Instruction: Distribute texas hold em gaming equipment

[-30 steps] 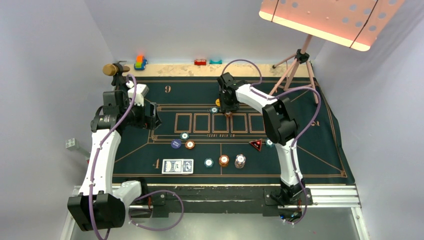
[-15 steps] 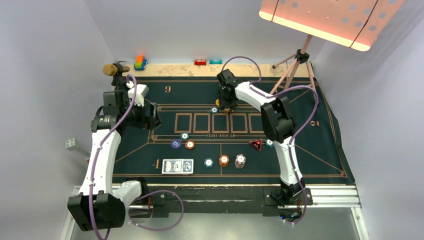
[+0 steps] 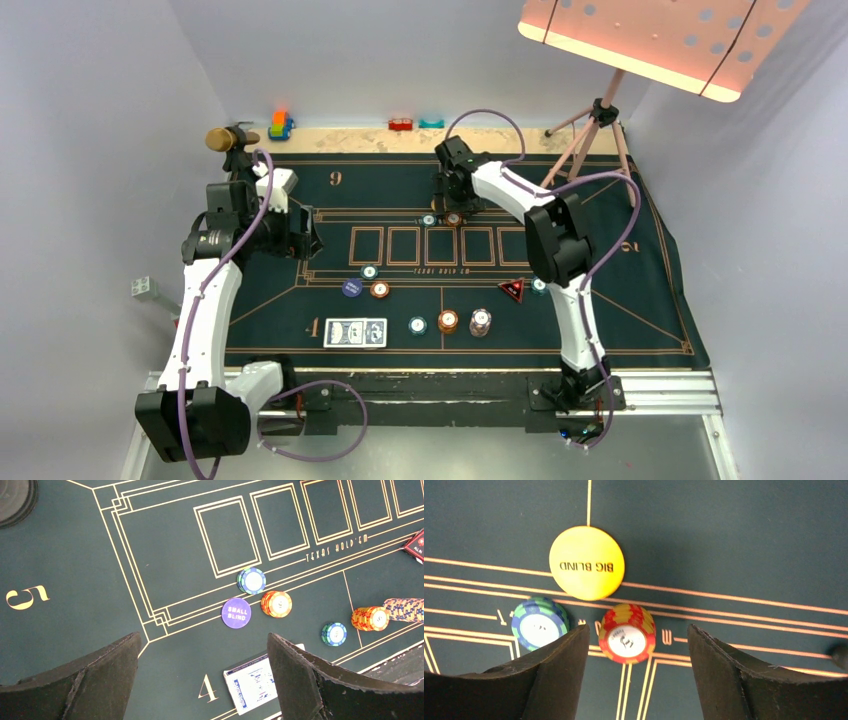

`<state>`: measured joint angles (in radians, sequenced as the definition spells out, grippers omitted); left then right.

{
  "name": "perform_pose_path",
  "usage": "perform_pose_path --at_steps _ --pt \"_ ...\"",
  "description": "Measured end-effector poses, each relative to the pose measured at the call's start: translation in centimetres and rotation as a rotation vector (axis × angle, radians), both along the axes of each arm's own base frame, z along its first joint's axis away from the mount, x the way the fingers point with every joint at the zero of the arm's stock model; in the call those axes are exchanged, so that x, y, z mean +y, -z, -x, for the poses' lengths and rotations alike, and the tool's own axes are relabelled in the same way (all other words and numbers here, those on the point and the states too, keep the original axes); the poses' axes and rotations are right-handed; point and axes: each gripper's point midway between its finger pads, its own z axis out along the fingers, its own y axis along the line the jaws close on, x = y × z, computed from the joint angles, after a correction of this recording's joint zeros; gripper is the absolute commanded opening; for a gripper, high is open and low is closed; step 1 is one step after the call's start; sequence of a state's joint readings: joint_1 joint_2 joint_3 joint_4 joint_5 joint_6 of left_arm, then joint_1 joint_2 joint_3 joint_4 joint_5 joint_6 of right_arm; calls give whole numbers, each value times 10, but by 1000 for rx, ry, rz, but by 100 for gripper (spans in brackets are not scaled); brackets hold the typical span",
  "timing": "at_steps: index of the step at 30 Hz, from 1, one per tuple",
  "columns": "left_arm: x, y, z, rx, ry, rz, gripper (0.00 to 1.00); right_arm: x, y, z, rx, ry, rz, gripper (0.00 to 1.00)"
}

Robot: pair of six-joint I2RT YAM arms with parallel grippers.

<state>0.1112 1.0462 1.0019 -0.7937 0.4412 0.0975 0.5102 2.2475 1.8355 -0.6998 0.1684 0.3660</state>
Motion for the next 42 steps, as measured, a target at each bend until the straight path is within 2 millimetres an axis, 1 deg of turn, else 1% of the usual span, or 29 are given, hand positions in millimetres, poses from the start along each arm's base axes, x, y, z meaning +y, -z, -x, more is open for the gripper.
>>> perform_pose_path --at_steps 2,3,6,8,9,11,12,14,16,17,18,21,24,28,32,35,39,42 --pt "0 0 0 0 0 0 100 -1 -7 3 -9 1 2 80" --pt "0 0 0 0 0 0 100 -2 -13 8 -17 -2 3 82" --pt "0 0 0 0 0 0 100 -8 -36 35 -38 -18 12 86" --pt "0 0 0 0 0 0 100 -3 -54 61 -61 -59 4 89" --pt "0 0 0 0 0 0 100 2 -59 73 -69 -83 -1 90" --pt "0 0 0 0 0 0 100 19 -69 106 -82 -156 -20 91" --pt "0 0 0 0 0 0 100 28 -71 124 -80 -197 -31 92" --pt "0 0 0 0 0 0 100 42 -68 154 -64 -271 -43 93" --pt "0 0 0 0 0 0 100 52 -56 186 -19 -346 -53 94" --pt "0 0 0 0 0 0 100 54 -48 199 9 -373 -55 94" --pt "0 0 0 0 0 0 100 53 -42 207 33 -387 -56 94" --pt "0 0 0 0 0 0 100 44 -19 233 119 -414 -45 95" --pt "0 -1 1 -6 0 -1 100 35 -4 249 168 -427 -22 95" --pt "0 -2 1 -9 0 -1 100 32 5 262 198 -445 -8 94" --pt "0 -2 1 -9 0 -1 100 35 5 265 197 -459 -12 91" --pt "0 -2 1 -10 0 -2 100 36 5 266 195 -464 -13 86" --pt "0 -2 1 -10 0 -2 100 37 5 267 196 -473 -12 75" --pt "0 -2 1 -10 0 -2 100 36 5 268 200 -480 -7 72"
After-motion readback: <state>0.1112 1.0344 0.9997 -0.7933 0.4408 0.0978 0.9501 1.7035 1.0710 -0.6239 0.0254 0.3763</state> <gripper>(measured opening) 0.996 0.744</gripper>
